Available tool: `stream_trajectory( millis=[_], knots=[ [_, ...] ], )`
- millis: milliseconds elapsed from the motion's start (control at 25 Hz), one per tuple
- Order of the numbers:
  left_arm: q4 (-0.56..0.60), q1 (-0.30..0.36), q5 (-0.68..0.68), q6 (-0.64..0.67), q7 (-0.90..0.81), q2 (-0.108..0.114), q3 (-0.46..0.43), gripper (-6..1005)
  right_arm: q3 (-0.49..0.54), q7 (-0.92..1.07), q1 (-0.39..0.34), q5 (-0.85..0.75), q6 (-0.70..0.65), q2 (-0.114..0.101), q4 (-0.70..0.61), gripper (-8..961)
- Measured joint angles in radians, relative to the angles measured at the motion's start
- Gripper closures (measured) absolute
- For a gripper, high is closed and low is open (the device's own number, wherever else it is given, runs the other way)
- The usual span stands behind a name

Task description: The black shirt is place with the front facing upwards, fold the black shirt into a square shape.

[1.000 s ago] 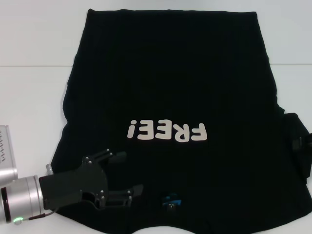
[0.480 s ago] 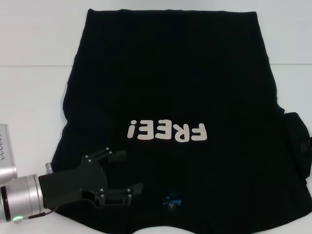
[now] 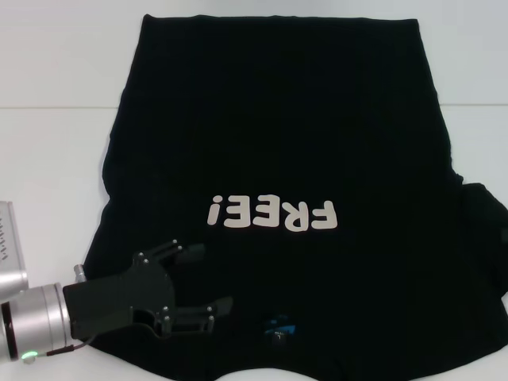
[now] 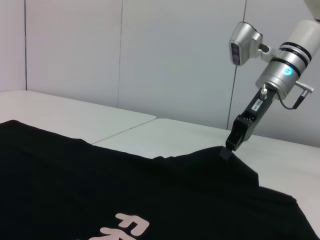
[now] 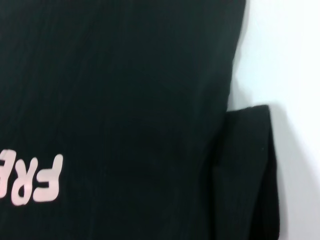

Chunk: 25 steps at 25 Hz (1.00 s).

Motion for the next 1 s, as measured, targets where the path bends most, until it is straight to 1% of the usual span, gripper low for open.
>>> stream_trajectory(
  millis=[200, 360, 520, 640, 840, 1000],
  knots=[
    [0.000, 0.005, -0.001, -0.002, -0.005, 0.000, -0.001, 53, 0.053, -0.001, -0.020, 0.003, -0.038, -0.007, -0.064, 933],
    [0.001, 0.006, -0.001, -0.003, -0.029, 0.004, -0.003, 52, 0.097, -0.001, -0.026, 0.004, -0.079, -0.016, -0.119, 934],
    [0.004, 0.007, -0.002, -0.003, -0.031, 0.005, -0.003, 52, 0.105, -0.002, -0.017, 0.007, -0.098, -0.017, -0.143, 934],
    [0.005, 0.007, -0.003, -0.003, -0.032, 0.005, -0.003, 52, 0.089, -0.002, 0.003, 0.006, -0.100, -0.017, -0.143, 934],
    [0.005, 0.008, -0.005, -0.003, -0.032, 0.005, -0.003, 52, 0.060, -0.012, 0.052, 0.006, -0.099, -0.003, -0.137, 934],
    [0.005, 0.009, -0.004, -0.003, -0.031, 0.006, -0.011, 52, 0.019, -0.022, 0.101, 0.007, -0.095, 0.016, -0.133, 933]
  ],
)
